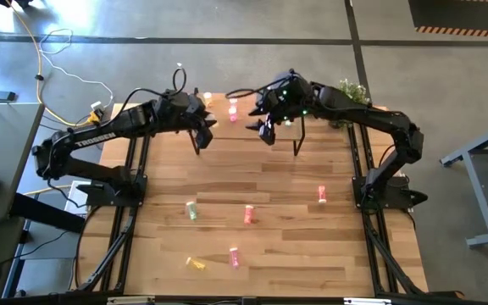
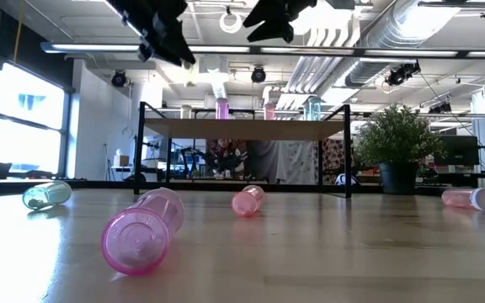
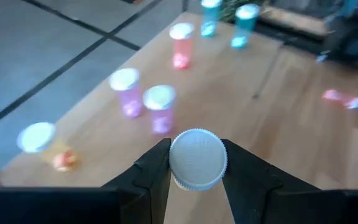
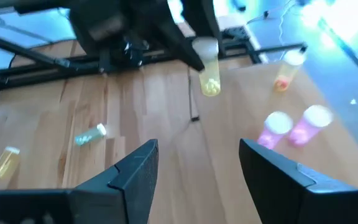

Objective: Pick and place medicine bottles onto shelf by color
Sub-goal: Put the right yellow pill bottle on the shelf aligned with other yellow pill bottles

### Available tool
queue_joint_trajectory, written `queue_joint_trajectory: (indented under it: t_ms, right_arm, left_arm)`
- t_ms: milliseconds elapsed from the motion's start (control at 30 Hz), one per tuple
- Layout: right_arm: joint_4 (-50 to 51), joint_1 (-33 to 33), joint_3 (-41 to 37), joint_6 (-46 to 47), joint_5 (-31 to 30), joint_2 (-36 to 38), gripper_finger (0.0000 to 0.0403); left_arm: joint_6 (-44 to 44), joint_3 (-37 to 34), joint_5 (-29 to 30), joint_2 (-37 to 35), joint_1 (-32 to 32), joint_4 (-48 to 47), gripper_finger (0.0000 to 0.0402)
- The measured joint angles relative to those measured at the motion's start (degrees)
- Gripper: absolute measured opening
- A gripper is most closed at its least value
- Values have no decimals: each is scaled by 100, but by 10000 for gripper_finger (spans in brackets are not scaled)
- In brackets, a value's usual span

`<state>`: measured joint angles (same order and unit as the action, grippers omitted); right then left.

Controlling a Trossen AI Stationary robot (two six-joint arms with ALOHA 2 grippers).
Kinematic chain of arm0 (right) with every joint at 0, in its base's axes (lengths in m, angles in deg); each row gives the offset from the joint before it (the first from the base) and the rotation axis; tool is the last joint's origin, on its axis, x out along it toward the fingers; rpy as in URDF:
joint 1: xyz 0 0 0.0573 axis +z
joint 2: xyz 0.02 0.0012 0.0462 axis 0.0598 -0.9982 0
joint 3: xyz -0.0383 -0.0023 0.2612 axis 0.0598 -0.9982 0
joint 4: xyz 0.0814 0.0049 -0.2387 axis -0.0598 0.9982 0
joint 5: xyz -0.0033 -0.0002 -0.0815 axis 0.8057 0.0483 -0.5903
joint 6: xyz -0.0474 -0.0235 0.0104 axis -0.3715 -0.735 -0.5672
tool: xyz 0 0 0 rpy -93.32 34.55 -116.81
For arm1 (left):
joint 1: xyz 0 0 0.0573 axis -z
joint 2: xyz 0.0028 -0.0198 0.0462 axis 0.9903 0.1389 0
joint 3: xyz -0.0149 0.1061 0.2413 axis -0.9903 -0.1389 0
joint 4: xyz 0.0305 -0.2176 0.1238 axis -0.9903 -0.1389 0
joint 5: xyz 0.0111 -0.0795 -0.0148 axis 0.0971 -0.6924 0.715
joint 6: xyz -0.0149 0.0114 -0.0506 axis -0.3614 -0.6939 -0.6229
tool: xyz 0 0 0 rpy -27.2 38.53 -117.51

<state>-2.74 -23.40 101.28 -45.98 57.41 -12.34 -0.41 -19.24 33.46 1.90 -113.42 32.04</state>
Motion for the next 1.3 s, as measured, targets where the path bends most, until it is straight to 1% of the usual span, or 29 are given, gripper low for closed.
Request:
queue_joint_trajectory:
  t_ms: [133,267,367,500,633,700,867,1000,1167,1300]
  right_arm:
    - [159,-127,271,0,-216,0,216]
    - [341,-240,522,0,-664,0,216]
    - [418,-314,675,4,-852,0,216]
    - [415,-375,767,21,-872,0,216]
    - [392,-415,778,65,-910,0,216]
    - [396,-417,778,66,-1012,0,216]
    - [390,-417,778,67,-1199,0,216]
    - [389,-417,778,67,-1210,0,216]
    - [386,-417,778,67,-1212,0,216]
    - [384,-417,778,67,-1271,0,216]
  left_arm:
    - [334,-125,-3,74,-351,54,119]
    - [585,-141,-269,268,-668,37,119]
    - [696,-141,-451,440,-893,-31,119]
    - [865,-143,-585,621,-1132,-66,119]
    - [883,-143,-949,710,-1365,-58,119]
    - [886,-143,-1040,737,-1439,-51,119]
    - [1031,-143,-1056,743,-1571,-55,119]
    - [1033,-143,-1075,743,-1626,-57,119]
    - [1038,-134,-1263,920,-1630,-27,119]
    - [1033,-136,-1219,960,-1611,30,119]
